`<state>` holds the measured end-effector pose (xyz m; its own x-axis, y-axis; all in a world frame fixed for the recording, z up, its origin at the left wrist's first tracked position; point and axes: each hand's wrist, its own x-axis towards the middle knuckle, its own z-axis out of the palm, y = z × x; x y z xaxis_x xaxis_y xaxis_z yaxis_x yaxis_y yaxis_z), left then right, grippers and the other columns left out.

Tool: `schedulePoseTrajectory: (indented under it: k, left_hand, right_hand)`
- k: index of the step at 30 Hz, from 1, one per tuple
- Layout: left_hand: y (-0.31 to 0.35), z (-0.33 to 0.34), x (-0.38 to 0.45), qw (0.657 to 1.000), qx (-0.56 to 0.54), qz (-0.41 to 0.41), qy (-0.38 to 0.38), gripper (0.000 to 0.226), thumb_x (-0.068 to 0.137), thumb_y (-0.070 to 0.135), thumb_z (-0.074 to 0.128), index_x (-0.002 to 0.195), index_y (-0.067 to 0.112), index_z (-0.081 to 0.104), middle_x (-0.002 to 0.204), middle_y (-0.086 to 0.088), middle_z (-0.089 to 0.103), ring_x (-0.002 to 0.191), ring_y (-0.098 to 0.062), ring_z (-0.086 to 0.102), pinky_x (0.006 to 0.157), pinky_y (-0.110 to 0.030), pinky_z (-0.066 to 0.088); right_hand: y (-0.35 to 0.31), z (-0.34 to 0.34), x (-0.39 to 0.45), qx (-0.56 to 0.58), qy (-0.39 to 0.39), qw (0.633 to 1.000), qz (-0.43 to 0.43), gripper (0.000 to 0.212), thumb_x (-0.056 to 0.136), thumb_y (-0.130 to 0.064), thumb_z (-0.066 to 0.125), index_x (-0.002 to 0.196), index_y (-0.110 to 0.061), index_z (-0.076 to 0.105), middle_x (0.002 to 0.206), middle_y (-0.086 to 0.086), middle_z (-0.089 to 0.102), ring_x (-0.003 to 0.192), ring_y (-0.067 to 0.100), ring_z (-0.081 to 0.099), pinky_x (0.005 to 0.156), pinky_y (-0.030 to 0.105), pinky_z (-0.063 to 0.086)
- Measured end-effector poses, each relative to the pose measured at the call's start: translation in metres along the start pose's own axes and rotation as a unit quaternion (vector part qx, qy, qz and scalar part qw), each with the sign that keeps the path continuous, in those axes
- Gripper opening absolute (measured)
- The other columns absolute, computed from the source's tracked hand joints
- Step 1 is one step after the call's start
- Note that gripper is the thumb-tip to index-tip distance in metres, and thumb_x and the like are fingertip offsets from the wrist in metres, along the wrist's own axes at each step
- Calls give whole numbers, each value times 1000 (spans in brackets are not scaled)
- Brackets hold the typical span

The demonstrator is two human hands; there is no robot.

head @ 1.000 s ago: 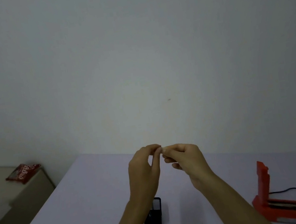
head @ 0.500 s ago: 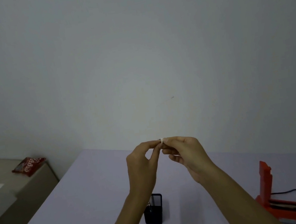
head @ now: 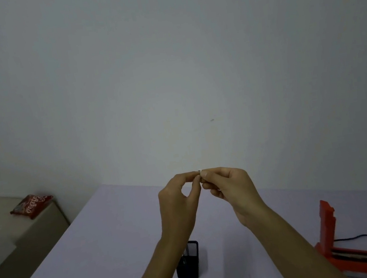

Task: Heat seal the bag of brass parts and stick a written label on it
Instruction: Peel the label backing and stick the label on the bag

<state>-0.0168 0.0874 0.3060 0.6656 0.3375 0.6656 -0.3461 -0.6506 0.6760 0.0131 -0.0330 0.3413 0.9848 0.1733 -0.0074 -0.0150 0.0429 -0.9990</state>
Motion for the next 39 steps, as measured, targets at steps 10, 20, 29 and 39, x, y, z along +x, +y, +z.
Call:
schedulePoseTrajectory:
  k: [10, 20, 29, 39]
  left_hand:
    - [-1, -1, 3, 1000, -1, 21, -19, 14, 85, 19, 70, 99, 20, 73, 90, 20, 66, 90, 15, 58, 81, -2, 42]
    - [-4, 0, 3, 999, 24, 33, -15, 12, 85, 17, 69, 97, 17, 73, 89, 13, 69, 88, 7, 59, 82, -1, 41]
    - [-1, 1, 5, 999, 31, 34, -13, 11, 85, 19, 68, 95, 15, 73, 88, 8, 72, 85, 2, 60, 81, -1, 42]
    - [-1, 0, 3, 999, 40, 31, -13, 11, 83, 18, 72, 93, 14, 72, 86, 6, 72, 80, 0, 61, 81, -1, 41]
  right_hand:
    - [0, -4, 1, 6, 3, 1000, 7, 10, 88, -20, 68, 90, -17, 77, 78, 4, 76, 75, 12, 70, 74, 23, 57]
    - [1, -3, 4, -1, 0, 1000, 12, 13, 89, -18, 66, 89, -13, 77, 77, 4, 76, 73, 10, 69, 73, 23, 56]
    - [0, -3, 4, -10, 9, 1000, 6, 15, 89, -16, 64, 84, -15, 77, 74, 2, 75, 73, 10, 69, 72, 24, 56]
    - [0, -2, 3, -13, 2, 1000, 7, 14, 88, -21, 66, 84, -14, 77, 75, 4, 75, 74, 13, 70, 72, 24, 57]
